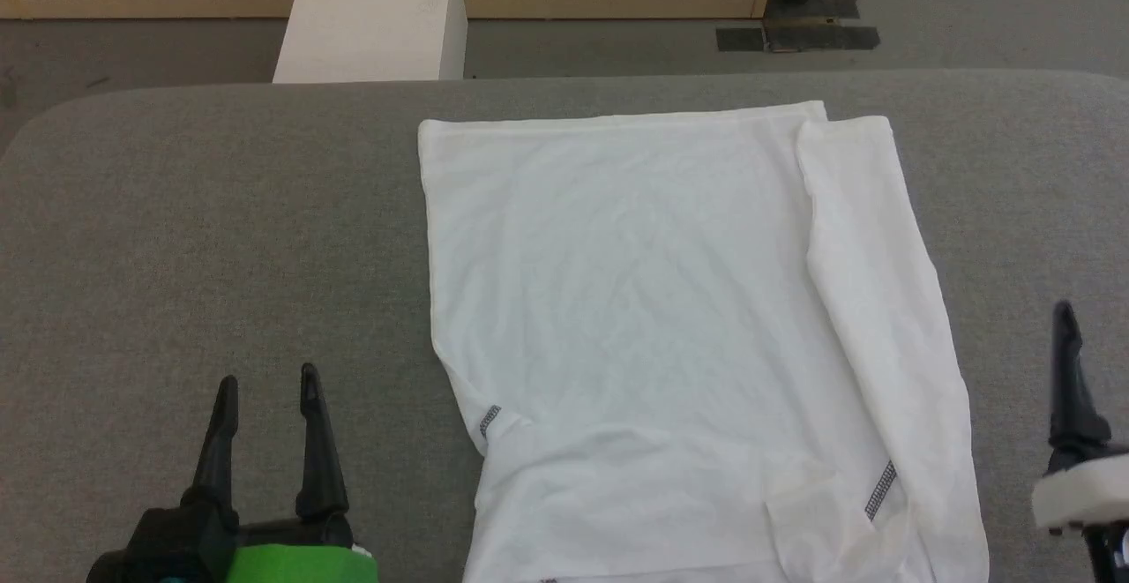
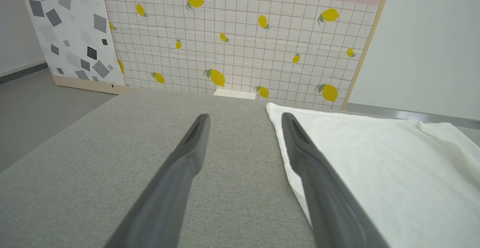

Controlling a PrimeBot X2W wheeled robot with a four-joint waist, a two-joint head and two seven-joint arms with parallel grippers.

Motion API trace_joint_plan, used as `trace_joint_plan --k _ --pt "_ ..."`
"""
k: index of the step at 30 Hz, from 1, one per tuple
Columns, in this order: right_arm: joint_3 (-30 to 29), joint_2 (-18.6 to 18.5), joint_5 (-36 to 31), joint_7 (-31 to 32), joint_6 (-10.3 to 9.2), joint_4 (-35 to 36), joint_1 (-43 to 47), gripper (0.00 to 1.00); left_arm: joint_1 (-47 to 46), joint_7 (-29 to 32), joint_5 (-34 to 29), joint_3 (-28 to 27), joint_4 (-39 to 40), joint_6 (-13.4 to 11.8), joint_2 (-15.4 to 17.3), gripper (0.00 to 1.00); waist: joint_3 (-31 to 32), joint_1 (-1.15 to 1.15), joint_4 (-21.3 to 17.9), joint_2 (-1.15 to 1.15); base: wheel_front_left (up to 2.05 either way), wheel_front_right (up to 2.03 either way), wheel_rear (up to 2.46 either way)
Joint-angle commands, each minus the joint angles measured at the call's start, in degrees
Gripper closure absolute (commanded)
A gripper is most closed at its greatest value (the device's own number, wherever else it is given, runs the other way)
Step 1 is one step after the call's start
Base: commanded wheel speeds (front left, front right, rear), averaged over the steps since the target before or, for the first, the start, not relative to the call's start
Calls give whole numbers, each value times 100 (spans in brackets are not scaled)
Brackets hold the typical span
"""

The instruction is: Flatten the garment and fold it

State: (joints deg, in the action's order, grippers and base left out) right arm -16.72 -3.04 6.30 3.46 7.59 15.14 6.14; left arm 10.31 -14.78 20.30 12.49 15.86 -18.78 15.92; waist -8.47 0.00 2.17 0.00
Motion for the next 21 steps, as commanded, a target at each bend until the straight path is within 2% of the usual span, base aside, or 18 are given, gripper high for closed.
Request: trace_joint_plan --k 1,5,8,14,21 --pt "31 -115 83 122 -10 82 -324 0 -139 -21 -67 -31 33 65 -65 0 -216 0 32 0 0 0 0" --pt "102 -671 410 677 -10 122 -1157 0 -294 -21 -188 -85 93 162 -213 0 -596 0 72 0 0 0 0" --pt "233 -1255 632 1173 -10 55 -1868 0 -404 -21 -280 -130 135 208 -308 0 -918 0 125 0 0 0 0" --pt "380 -1982 1032 2085 -10 -286 -3097 0 -686 -21 -509 -114 239 322 -465 0 -1579 0 311 0 0 0 0" --pt "412 -2279 1209 3062 -10 -1025 -4048 0 -1076 -21 -729 47 281 482 -628 0 -2209 0 570 0 0 0 0"
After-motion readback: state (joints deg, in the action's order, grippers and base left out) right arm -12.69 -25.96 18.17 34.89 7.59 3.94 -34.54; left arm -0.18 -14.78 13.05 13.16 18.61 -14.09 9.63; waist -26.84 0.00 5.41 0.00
